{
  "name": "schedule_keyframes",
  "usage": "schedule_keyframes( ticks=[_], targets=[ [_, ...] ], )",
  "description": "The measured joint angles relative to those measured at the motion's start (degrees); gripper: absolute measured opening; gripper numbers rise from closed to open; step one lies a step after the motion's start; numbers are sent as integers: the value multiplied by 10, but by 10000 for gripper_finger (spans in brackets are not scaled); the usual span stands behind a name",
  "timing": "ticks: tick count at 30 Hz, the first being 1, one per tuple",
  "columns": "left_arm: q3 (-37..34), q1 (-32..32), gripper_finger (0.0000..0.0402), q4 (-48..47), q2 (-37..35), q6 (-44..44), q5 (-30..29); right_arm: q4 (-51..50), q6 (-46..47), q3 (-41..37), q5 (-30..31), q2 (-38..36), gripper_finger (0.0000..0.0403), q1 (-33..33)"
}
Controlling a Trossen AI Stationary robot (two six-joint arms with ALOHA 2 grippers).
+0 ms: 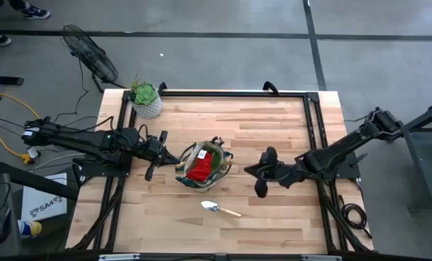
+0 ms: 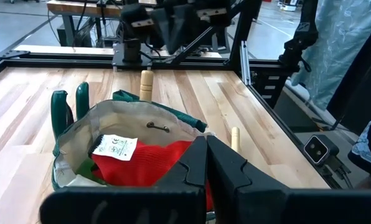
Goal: Pick & Place Garden tools in Gardening bag
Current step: Put the trowel into the gardening bag
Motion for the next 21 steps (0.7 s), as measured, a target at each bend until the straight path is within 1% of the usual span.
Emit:
schedule_keyframes(
  ticks=[1, 4, 8, 12, 14, 17, 19, 21],
  targets=[
    [0, 0, 0, 0, 0, 0, 0, -16, 6, 5, -14, 0, 9, 6],
    [0, 0, 0, 0, 0, 0, 0, -68, 16, 19, -83, 2, 31, 22],
    [0, 0, 0, 0, 0, 0, 0, -139, 38, 44, -164, 27, 81, 40],
    [0, 0, 0, 0, 0, 0, 0, -196, 25, 81, -234, 65, 130, 48],
    [0, 0, 0, 0, 0, 0, 0, -203, 19, 93, -268, 85, 149, 51],
    [0, 0, 0, 0, 0, 0, 0, -204, 8, 110, -302, 118, 168, 59],
    [0, 0, 0, 0, 0, 0, 0, -199, -2, 120, -306, 142, 177, 68],
    [0, 0, 0, 0, 0, 0, 0, -186, -28, 123, -297, 169, 182, 80]
  ],
)
